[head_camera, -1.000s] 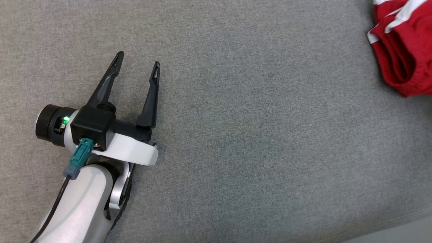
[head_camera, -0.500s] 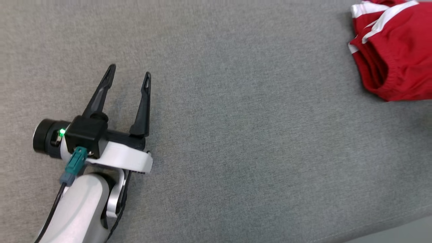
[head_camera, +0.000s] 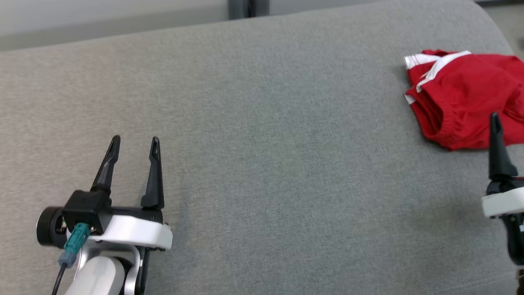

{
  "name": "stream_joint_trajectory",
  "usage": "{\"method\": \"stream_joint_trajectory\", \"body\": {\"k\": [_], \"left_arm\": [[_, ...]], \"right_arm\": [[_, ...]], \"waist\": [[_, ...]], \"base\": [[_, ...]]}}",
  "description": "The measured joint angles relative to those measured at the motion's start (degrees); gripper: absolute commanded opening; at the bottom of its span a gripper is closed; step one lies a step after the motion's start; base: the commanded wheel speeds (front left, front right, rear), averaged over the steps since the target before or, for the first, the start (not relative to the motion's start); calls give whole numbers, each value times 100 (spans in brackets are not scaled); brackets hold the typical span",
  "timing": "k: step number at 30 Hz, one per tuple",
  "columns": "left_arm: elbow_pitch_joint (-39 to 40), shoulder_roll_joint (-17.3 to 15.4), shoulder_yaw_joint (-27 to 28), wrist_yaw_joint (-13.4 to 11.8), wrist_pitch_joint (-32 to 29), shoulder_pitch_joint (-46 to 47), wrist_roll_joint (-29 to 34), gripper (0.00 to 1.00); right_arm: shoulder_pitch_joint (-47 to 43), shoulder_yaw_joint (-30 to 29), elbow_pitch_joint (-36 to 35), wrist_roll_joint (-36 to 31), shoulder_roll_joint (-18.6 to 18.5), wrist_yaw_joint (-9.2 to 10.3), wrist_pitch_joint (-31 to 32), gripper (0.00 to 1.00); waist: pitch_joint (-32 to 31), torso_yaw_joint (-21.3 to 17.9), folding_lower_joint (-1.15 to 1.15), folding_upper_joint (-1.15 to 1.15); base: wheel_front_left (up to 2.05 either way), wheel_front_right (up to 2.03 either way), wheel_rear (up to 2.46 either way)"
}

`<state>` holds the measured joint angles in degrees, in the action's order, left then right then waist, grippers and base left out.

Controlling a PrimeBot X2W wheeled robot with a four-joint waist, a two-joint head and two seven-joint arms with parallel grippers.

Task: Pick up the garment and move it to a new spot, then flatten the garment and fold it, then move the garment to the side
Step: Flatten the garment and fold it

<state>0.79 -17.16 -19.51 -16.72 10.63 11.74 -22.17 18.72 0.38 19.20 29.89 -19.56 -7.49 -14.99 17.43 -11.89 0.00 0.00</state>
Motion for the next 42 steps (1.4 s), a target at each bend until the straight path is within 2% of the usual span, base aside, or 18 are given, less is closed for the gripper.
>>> {"method": "stream_joint_trajectory", "body": {"k": [10, 25, 31, 42], "left_arm": [[44, -31, 182, -144, 131, -687, -214, 100], [120, -171, 218, -218, 167, -1454, -372, 100], [166, -208, 212, -234, 140, -1685, -430, 100], [236, -267, 154, -234, 48, -1858, -471, 100]], "right_arm": [[-566, -60, -722, -903, 713, 0, 90, 100], [-1587, -236, -1464, -1333, 944, 0, 693, 100], [-2028, -439, -1823, -1437, 1049, 0, 869, 100], [-2324, -605, -2156, -1541, 1229, 0, 1046, 100]], "waist": [[-712, 530, 0, 0], [-1487, 913, 0, 0], [-1692, 942, 0, 0], [-1786, 925, 0, 0]], "base": [[0, 0, 0], [0, 0, 0], [0, 0, 0], [0, 0, 0]]}}
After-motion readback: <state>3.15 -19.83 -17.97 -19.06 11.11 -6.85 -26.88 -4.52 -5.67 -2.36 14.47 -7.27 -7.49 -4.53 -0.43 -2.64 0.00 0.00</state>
